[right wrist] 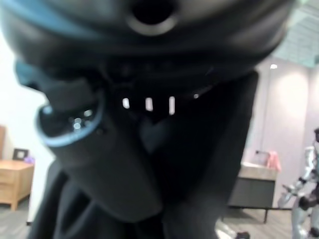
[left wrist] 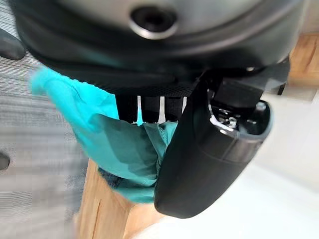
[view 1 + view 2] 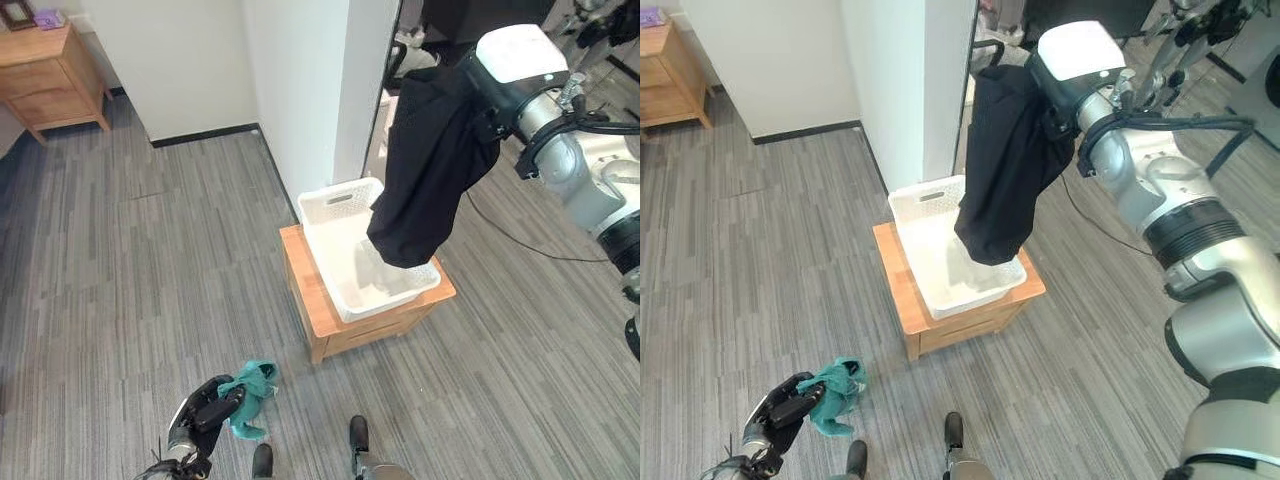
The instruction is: Pick up bed clothes into laundry basket.
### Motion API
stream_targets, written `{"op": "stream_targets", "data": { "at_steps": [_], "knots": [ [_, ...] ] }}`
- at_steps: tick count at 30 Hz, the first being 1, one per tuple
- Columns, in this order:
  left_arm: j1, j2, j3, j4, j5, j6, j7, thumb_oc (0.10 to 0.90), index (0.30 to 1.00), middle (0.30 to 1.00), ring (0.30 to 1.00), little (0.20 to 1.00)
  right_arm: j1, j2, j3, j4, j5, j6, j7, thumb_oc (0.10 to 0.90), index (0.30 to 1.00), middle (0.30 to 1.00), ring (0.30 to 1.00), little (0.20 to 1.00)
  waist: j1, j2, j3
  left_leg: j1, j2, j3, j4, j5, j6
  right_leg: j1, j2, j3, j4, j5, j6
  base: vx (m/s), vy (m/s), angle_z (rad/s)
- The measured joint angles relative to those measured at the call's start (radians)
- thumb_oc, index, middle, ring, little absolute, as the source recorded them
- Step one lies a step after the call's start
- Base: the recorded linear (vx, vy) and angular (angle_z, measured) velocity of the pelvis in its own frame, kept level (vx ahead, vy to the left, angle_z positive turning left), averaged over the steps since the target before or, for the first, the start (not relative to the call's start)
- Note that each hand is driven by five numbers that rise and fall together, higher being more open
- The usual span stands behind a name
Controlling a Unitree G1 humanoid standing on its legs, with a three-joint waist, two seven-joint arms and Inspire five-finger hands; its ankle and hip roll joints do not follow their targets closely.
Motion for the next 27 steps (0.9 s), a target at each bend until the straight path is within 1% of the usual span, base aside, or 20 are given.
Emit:
{"op": "stream_targets", "data": {
  "at_steps": [2,5,6,7,8,11,12,19,22,25,26,27],
  "knots": [
    [-0.019,-0.006,-0.003,-0.054,0.006,0.001,0.011,0.400,0.300,0.300,0.300,0.300,-0.005,0.049,-0.009,0.018,0.000,-0.004,-0.005,0.400,0.300,0.300,0.300,0.300,-0.005,-0.012,-0.007,-0.014,-0.001,0.009,0.001,0.009,-0.002,-0.019,0.000,0.007,0.005,0.016,-0.008,-0.01,-0.008,-0.17],
    [-0.028,-0.016,-0.012,-0.106,0.005,0.000,0.007,0.400,0.300,0.300,0.300,0.300,0.003,0.123,-0.032,0.129,0.000,0.003,-0.010,0.400,0.300,0.300,0.300,0.300,-0.004,-0.016,-0.011,-0.019,-0.001,0.008,0.001,0.010,-0.002,-0.023,0.000,0.005,0.004,0.016,-0.008,0.00,0.000,0.00],
    [-0.037,-0.016,-0.012,-0.105,0.005,0.001,0.010,0.400,0.300,0.300,0.300,0.300,0.011,0.161,-0.058,0.177,0.001,0.008,-0.011,0.400,0.300,0.300,0.300,0.300,-0.005,-0.016,-0.011,-0.020,-0.001,0.009,0.001,0.010,-0.002,-0.024,0.001,0.006,0.004,0.016,-0.008,0.00,0.000,0.00],
    [-0.045,-0.016,-0.015,-0.102,0.005,0.001,0.013,0.400,0.300,0.300,0.300,0.300,0.018,0.178,-0.060,0.199,0.001,0.016,-0.010,0.400,0.300,0.300,0.300,0.300,-0.004,-0.015,-0.011,-0.024,-0.001,0.008,0.001,0.011,-0.002,-0.027,0.000,0.005,0.005,0.017,-0.008,0.00,0.000,0.00],
    [-0.057,-0.016,-0.016,-0.087,0.005,0.000,0.014,0.400,0.300,0.300,0.300,0.300,0.046,0.185,-0.060,0.201,0.002,0.026,-0.008,0.400,0.300,0.300,0.300,0.300,0.000,-0.014,-0.012,-0.037,-0.002,0.007,0.002,0.012,-0.001,-0.039,0.000,0.006,0.005,0.020,-0.009,0.00,0.000,0.00],
    [-0.063,-0.015,-0.018,-0.069,0.005,0.001,0.020,0.400,0.300,0.300,0.300,0.300,0.074,0.195,-0.060,0.200,0.001,0.027,-0.005,0.400,0.300,0.300,0.300,0.300,-0.001,-0.012,-0.011,-0.046,-0.002,0.007,0.002,0.014,-0.001,-0.048,-0.001,0.005,0.005,0.021,-0.010,0.00,0.000,0.00],
    [-0.064,-0.014,-0.021,-0.062,0.006,0.001,0.021,0.400,0.300,0.300,0.300,0.300,0.080,0.210,-0.060,0.204,0.002,0.035,-0.004,0.400,0.300,0.300,0.300,0.300,-0.003,-0.011,-0.011,-0.046,-0.002,0.007,0.002,0.014,-0.001,-0.048,-0.001,0.005,0.005,0.021,-0.010,0.00,0.000,0.00],
    [-0.102,-0.014,-0.026,-0.039,0.012,0.000,0.038,0.400,0.300,0.300,0.300,0.300,0.088,0.219,-0.060,0.223,0.002,0.031,-0.006,0.400,0.300,0.300,0.300,0.300,0.001,-0.001,-0.014,-0.077,-0.003,-0.006,0.002,0.020,-0.004,-0.072,-0.005,-0.008,0.005,0.021,-0.010,-0.03,-0.035,0.06],
    [-0.098,-0.013,-0.026,-0.029,0.024,0.000,0.039,0.400,0.300,0.300,0.300,0.300,0.091,0.236,-0.060,0.252,0.006,0.034,-0.006,0.400,0.300,0.300,0.300,0.300,0.002,0.003,-0.015,-0.090,-0.004,-0.004,0.002,0.023,-0.004,-0.087,-0.005,-0.006,0.005,0.022,-0.010,-0.02,-0.017,-0.02],
    [-0.097,-0.013,-0.028,-0.003,0.042,0.000,0.050,0.400,0.300,0.300,0.300,0.300,0.108,0.265,-0.061,0.273,0.006,0.043,-0.006,0.400,0.300,0.300,0.300,0.300,-0.002,0.014,-0.017,-0.107,-0.005,0.007,0.002,0.024,-0.004,-0.109,-0.004,0.005,0.005,0.030,-0.012,-0.03,-0.019,-0.10],
    [-0.100,-0.014,-0.028,0.001,0.042,0.000,0.056,0.400,0.300,0.300,0.300,0.300,0.110,0.274,-0.062,0.275,0.006,0.045,-0.006,0.513,0.469,0.469,0.469,0.469,-0.001,0.016,-0.016,-0.110,-0.005,0.011,0.002,0.024,-0.004,-0.114,-0.003,0.008,0.005,0.032,-0.013,-0.01,-0.015,-0.10],
    [-0.103,-0.014,-0.028,0.004,0.043,0.000,0.058,0.400,0.300,0.300,0.300,0.300,0.114,0.280,-0.062,0.277,0.007,0.045,-0.006,0.513,0.469,0.469,0.469,0.469,-0.003,0.018,-0.015,-0.112,-0.005,0.011,0.002,0.024,-0.004,-0.117,-0.003,0.008,0.005,0.032,-0.013,-0.02,-0.009,-0.06]
  ]
}}
